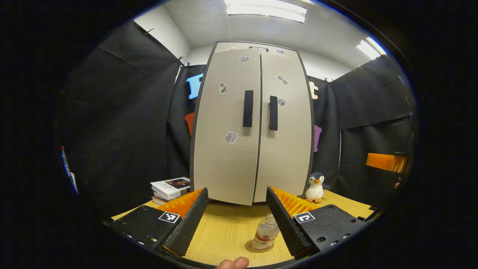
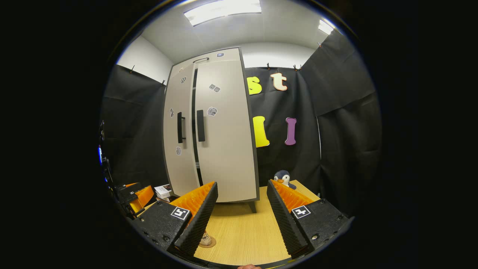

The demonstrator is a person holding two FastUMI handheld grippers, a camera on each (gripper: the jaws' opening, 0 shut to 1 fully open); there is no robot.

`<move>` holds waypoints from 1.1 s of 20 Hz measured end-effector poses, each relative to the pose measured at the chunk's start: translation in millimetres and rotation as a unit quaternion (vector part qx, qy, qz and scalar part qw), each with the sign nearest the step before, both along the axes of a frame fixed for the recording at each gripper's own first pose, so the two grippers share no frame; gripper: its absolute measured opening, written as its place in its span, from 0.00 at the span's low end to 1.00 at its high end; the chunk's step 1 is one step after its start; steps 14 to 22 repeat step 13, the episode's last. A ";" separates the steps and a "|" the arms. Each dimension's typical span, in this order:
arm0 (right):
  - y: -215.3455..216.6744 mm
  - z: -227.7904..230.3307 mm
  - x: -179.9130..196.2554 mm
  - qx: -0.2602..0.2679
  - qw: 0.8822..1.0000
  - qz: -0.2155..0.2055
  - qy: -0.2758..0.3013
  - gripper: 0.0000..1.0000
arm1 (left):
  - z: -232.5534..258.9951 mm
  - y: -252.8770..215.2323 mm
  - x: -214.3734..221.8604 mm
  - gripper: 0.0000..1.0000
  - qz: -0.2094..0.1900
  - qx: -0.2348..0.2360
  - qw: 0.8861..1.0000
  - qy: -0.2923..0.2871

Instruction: Grasp the bottle in the cabinet with the left hand and place it on the coaster, then close the right door with the right hand and the left door with the left hand.

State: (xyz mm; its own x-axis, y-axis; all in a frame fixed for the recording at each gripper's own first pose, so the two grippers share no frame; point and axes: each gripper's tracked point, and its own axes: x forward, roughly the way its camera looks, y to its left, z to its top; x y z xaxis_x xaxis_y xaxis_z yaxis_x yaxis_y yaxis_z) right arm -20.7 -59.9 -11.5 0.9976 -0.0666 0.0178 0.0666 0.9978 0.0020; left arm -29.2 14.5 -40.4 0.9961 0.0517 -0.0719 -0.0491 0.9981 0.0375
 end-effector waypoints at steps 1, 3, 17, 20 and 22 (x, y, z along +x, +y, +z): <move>0.7 -0.9 -1.4 0.004 1.000 0.003 -0.001 0.81 | 1.1 -0.5 -0.7 0.99 0.003 -0.003 1.000 -0.002; 2.6 -4.1 -1.0 0.006 1.000 0.011 0.004 0.81 | 2.4 -5.0 -1.5 0.95 0.003 -0.013 1.000 -0.003; -1.5 -7.9 -2.6 0.005 1.000 0.018 0.019 0.81 | 0.9 -15.8 -6.1 0.95 0.002 -0.013 1.000 -0.003; -1.5 -7.9 -2.6 0.005 1.000 0.018 0.019 0.81 | 0.9 -15.8 -6.1 0.95 0.002 -0.013 1.000 -0.003; -1.5 -7.9 -2.6 0.005 1.000 0.018 0.019 0.81 | 0.9 -15.8 -6.1 0.95 0.002 -0.013 1.000 -0.003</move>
